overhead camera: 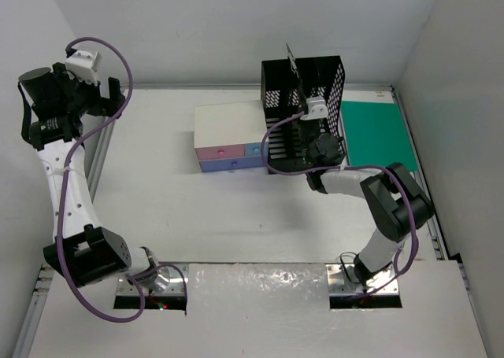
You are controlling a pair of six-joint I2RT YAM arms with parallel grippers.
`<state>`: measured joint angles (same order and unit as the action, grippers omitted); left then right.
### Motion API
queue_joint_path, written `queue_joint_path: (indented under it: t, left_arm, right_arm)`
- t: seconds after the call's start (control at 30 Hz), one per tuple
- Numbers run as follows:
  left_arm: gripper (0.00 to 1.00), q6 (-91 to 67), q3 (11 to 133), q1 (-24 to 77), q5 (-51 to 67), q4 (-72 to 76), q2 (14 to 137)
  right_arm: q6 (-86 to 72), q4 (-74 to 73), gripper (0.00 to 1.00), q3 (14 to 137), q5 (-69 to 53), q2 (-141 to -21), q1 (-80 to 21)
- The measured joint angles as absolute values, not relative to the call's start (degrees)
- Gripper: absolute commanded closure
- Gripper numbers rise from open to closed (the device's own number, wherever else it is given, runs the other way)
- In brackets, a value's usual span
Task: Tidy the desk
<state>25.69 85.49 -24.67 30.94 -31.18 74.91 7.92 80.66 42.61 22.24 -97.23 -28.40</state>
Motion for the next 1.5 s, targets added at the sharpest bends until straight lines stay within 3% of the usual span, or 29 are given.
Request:
queue_joint_path:
  t: [0.57,0.9,1.5]
  left_arm:
    - [0.00,27.44,84.66,-24.67,29.19,-31.00,74.94]
    - [0.00,28.64,82.59,-24.29,28.16,-30.89,74.96]
    - [0.00,28.69,82.43,-23.49,28.03,-29.71,75.29]
  right_arm:
    - [0.10,76.84,1.00,47.51,30.37,-97.62,-27.77]
    - [4.25,76.12,1.00,48.97,26.65,-98.61,-27.86]
    - [9.39,73.49,1.00,43.90,22.74,-86.89,-27.92]
